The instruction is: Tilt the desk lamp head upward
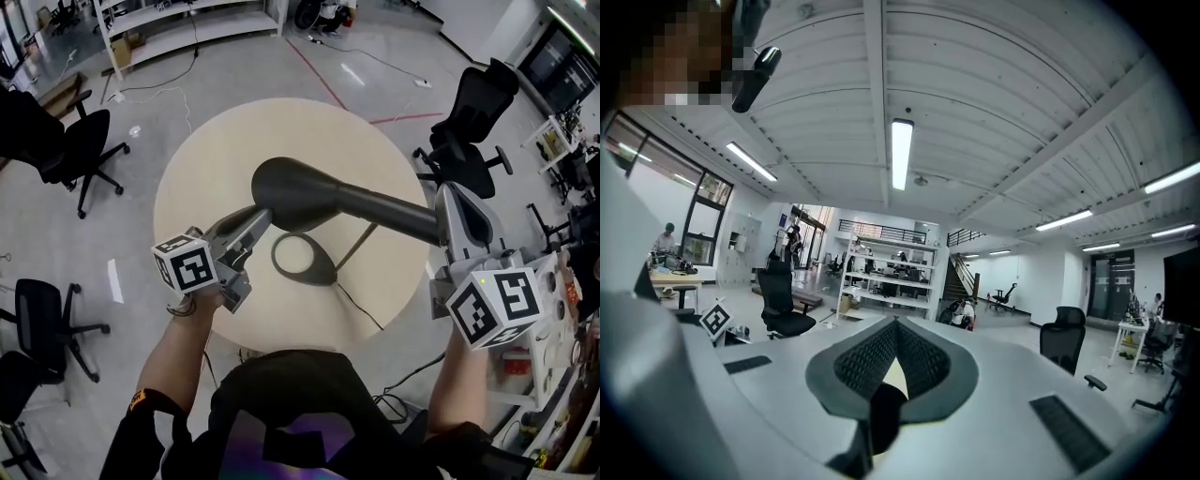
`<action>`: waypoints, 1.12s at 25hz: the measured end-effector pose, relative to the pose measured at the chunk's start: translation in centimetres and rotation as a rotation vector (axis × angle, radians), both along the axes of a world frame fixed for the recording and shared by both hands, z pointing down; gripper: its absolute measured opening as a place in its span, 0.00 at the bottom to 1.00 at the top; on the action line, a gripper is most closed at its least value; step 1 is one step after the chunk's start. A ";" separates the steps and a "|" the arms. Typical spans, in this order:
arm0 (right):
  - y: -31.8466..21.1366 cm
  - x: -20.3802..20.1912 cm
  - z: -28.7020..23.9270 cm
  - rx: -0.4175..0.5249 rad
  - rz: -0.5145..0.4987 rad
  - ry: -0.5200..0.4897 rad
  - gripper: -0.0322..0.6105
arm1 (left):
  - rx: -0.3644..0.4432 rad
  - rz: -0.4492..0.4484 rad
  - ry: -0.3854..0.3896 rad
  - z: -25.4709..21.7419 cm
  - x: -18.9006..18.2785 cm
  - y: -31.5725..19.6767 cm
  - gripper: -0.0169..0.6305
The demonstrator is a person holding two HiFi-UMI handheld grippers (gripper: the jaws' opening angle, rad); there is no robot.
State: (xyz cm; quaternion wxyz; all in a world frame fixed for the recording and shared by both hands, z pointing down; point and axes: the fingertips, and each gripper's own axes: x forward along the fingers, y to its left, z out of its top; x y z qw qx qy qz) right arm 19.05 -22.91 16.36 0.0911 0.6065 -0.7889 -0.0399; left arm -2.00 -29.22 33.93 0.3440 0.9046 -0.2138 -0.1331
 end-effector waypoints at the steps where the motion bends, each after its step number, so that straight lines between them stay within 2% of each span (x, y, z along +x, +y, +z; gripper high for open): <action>1: 0.1 0.3 0.3 -0.001 0.009 -0.006 0.07 | 0.016 -0.008 -0.007 -0.6 -0.2 -0.2 0.25; 9: 1.3 2.6 3.2 -0.036 0.087 -0.080 0.06 | 0.151 -0.061 -0.030 -6.3 -1.2 -1.3 0.23; 15: 1.9 2.7 5.1 -0.035 0.120 -0.142 0.07 | 0.237 -0.064 -0.024 -11.0 -1.7 -1.2 0.19; 21: 1.8 2.5 6.5 -0.051 0.159 -0.159 0.06 | 0.319 -0.047 -0.016 -15.4 -1.6 -0.8 0.17; 28: 1.8 2.8 8.5 -0.073 0.215 -0.128 0.06 | 0.435 -0.017 -0.006 -20.6 0.1 0.8 0.15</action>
